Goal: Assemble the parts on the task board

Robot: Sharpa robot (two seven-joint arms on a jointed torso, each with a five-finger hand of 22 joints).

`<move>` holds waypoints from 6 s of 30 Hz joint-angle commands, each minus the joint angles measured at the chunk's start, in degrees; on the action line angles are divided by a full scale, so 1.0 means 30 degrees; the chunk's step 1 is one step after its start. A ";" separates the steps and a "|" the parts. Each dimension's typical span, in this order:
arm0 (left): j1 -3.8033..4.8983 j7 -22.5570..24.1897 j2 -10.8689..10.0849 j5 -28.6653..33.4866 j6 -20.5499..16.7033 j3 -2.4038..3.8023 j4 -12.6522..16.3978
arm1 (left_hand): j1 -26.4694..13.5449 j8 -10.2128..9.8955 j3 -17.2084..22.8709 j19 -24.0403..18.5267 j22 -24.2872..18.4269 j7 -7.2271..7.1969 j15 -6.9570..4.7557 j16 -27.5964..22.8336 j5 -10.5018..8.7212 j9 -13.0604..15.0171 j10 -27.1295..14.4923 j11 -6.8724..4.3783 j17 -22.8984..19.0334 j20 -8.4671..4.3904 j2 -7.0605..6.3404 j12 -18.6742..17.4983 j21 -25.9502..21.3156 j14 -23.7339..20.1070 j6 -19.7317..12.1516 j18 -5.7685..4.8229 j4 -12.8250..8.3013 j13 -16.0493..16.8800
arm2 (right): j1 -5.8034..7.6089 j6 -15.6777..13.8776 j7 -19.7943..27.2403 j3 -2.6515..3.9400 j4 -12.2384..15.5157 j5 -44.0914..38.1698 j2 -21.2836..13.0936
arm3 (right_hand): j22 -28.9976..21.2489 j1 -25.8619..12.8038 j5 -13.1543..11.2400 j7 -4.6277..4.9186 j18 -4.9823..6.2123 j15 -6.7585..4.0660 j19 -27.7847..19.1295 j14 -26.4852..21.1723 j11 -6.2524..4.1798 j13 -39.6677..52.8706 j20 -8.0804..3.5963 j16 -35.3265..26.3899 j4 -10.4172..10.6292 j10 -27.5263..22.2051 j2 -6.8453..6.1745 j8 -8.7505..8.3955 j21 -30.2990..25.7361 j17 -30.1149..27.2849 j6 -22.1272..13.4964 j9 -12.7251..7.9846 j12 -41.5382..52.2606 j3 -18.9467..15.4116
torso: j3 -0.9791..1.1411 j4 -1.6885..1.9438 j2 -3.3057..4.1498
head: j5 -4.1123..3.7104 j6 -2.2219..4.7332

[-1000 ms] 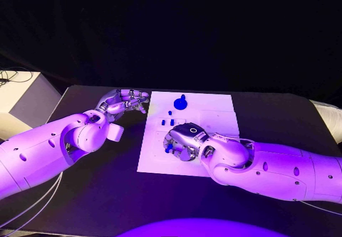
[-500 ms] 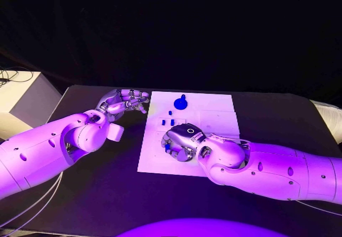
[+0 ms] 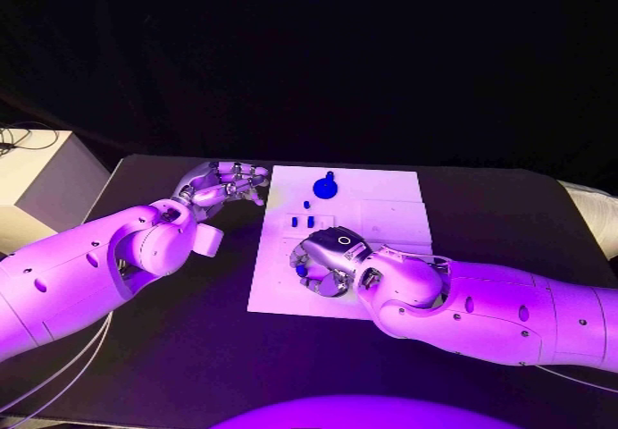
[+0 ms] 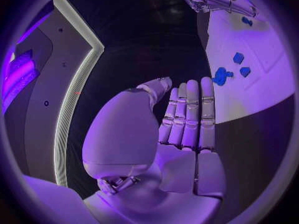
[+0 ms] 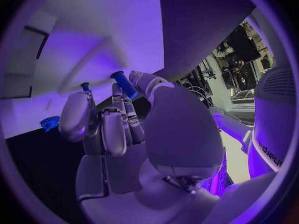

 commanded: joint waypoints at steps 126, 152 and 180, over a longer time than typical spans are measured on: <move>-0.0079 -0.0324 -0.0082 0.0079 0.0270 -0.0035 -0.0090 | 0.0096 -0.0064 0.0061 0.0139 0.0040 0.0051 0.0015 -0.0162 0.0126 -0.0072 -0.0187 0.0044 -0.0018 0.0026 0.0183 -0.0007 -0.0128 0.0100 -0.0118 0.0222 0.0153 -0.0082 | 0.1920 0.1207 -0.5573 -0.0521 0.2271 1.2989 -0.6857 | 0.3907 -0.1699 0.6118 -0.1156 -0.1032 -0.1178 0.1312 0.1995 -0.1666 2.7704 -0.0968 0.3197 0.3534 0.8147 0.3995 0.3005 0.5994 0.7296 0.0194 0.6145 2.7548 -1.1132 | -0.0026 -0.0412 -0.0294 | -0.1972 0.0508; -0.0085 -0.0605 -0.0027 -0.0056 0.0451 -0.0039 -0.0081 | 0.0959 -0.0210 0.0979 -0.0732 0.1569 0.0194 0.0000 -0.0672 0.0185 -0.0303 -0.0263 0.0130 -0.0204 -0.0135 0.0513 0.0045 0.1338 0.0050 -0.0113 0.0150 -0.0936 -0.0261 | 0.3087 0.2829 -0.5820 -0.0522 0.2408 1.3864 -0.5430 | 0.3940 -0.2376 0.5012 -0.1113 -0.1023 -0.1126 0.1290 0.1995 -0.1616 2.7666 -0.0918 0.3197 0.3608 0.8110 0.3517 0.2924 0.5929 0.7296 0.0446 0.6126 2.7471 -1.1404 | -0.0071 -0.0370 -0.0279 | -0.1806 0.0494; -0.0085 -0.0726 -0.0091 -0.0083 0.0523 -0.0039 0.0011 | 0.0929 -0.0227 0.1074 -0.0875 0.1740 0.0207 0.0009 -0.0714 0.0193 -0.0332 -0.0285 0.0142 -0.0215 -0.0121 0.0532 0.0051 0.1482 0.0033 -0.0111 0.0153 -0.1014 -0.0283 | 0.3011 0.4709 -0.5963 -0.0570 0.1436 1.1847 -0.4281 | 0.3917 -0.3727 0.3563 -0.1143 -0.0975 -0.1129 0.1227 0.1995 -0.1630 2.7462 -0.0902 0.3197 0.3659 0.7929 0.3106 0.3047 0.5619 0.7296 0.0547 0.6384 2.7156 -1.2363 | -0.0044 -0.0405 -0.0275 | -0.1597 0.0339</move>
